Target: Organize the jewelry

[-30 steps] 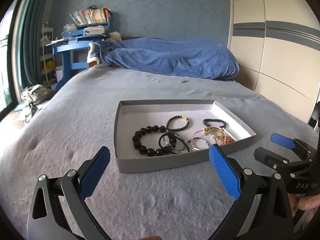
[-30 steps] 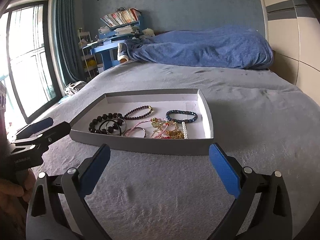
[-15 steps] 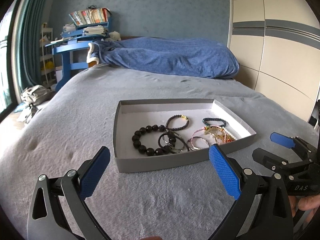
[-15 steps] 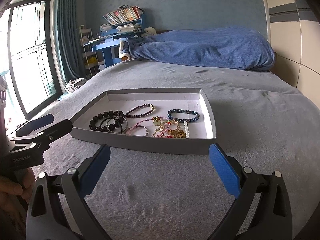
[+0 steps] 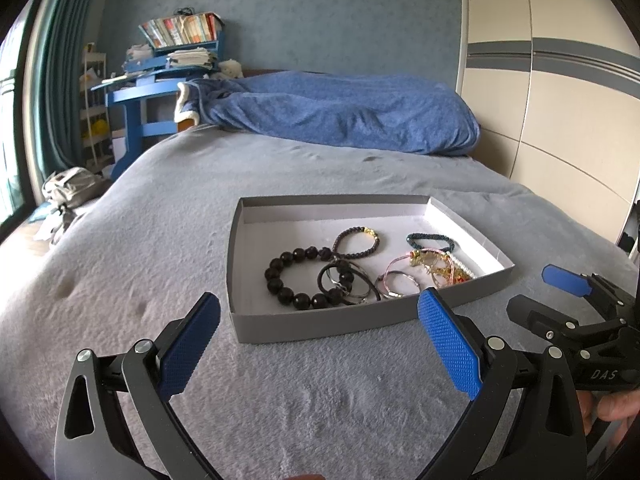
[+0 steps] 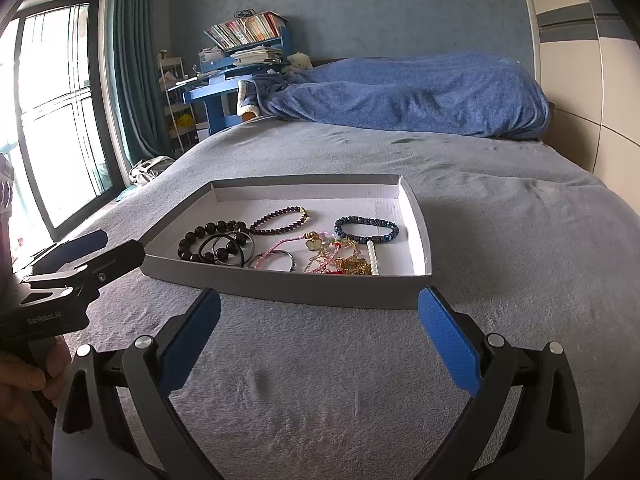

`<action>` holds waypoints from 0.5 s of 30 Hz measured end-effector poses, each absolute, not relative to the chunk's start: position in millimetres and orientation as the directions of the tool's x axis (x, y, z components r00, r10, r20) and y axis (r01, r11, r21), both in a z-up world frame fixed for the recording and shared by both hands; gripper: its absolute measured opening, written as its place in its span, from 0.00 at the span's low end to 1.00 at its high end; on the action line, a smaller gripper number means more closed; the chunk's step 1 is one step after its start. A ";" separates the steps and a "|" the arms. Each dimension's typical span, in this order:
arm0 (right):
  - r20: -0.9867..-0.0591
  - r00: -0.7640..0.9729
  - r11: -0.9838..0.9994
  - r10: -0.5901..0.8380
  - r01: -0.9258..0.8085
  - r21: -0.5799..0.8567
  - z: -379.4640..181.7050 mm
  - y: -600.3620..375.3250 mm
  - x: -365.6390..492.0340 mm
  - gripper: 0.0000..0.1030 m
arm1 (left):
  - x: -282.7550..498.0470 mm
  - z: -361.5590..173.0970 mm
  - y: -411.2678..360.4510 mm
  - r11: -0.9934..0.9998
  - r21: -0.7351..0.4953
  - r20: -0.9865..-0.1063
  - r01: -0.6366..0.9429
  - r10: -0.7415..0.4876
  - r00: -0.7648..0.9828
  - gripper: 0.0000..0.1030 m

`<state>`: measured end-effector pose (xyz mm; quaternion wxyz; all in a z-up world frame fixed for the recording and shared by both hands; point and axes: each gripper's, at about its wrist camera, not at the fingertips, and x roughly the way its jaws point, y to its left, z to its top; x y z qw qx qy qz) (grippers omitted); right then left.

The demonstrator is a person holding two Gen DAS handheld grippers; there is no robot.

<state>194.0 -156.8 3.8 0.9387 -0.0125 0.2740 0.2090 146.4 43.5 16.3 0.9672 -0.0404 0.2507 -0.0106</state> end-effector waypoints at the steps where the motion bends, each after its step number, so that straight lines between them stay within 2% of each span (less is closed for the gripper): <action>1: -0.519 0.763 0.912 0.386 -0.399 0.091 3.8 -157.0 194.0 0.95 | 146.2 15.5 43.7 0.996 -0.084 -0.484 0.000 -0.041 0.874 0.95; 15: -0.523 0.761 0.913 0.384 -0.397 0.093 1.9 -156.5 195.6 0.95 | 146.4 15.6 43.8 0.996 -0.087 -0.483 0.000 -0.042 0.874 0.95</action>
